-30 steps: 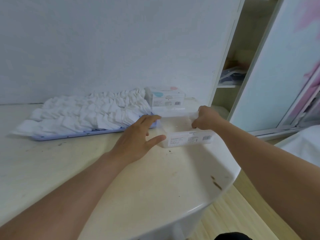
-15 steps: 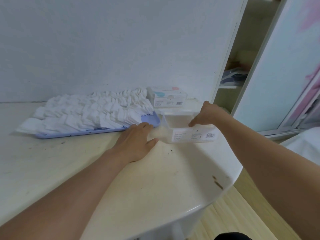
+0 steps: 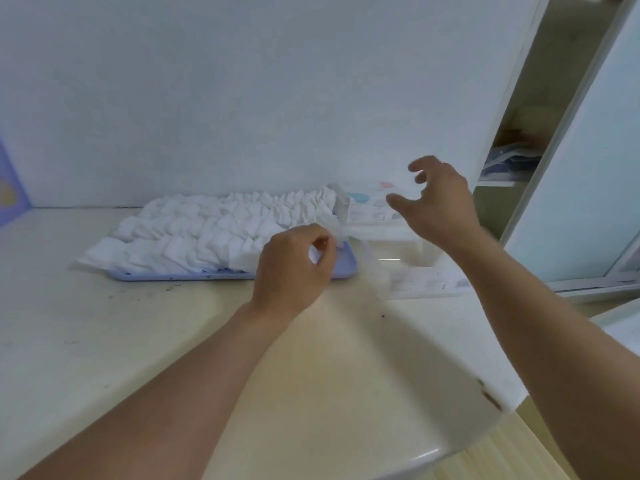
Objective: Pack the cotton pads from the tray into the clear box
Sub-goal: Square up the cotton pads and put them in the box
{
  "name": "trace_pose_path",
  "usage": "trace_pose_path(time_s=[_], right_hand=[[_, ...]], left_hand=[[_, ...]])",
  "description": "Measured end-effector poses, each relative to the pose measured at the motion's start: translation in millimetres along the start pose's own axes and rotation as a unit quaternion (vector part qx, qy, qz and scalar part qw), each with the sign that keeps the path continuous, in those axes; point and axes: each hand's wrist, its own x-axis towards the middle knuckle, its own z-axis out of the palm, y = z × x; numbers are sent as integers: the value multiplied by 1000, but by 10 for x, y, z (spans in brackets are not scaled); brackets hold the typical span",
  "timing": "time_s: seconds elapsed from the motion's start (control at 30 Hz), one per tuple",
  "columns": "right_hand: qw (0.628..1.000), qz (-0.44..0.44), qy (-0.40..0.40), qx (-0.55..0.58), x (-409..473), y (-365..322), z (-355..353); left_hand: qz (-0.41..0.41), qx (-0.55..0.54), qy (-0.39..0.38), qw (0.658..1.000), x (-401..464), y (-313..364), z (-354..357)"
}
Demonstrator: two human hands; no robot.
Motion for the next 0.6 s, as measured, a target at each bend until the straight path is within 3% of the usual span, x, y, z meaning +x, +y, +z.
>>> trace_pose_path(time_s=[0.07, 0.13, 0.2, 0.37, 0.6], right_hand=[[994, -30, -21, 105, -151, -397, 135], [986, -21, -129, 100, -322, -704, 435], [981, 15, -185, 51, -453, -852, 743], [980, 36, -198, -10, -545, -834, 1220], [988, -23, -143, -49, -550, -758, 1360]], left_hand=[[-58, -41, 93, 993, 89, -86, -148], [-142, -48, 148, 978, 140, -249, -328], [-212, -40, 167, 962, 140, -392, -471], [-249, -46, 149, 956, 147, -479, -587], [-269, 56, 22, 961, 147, -536, -370]])
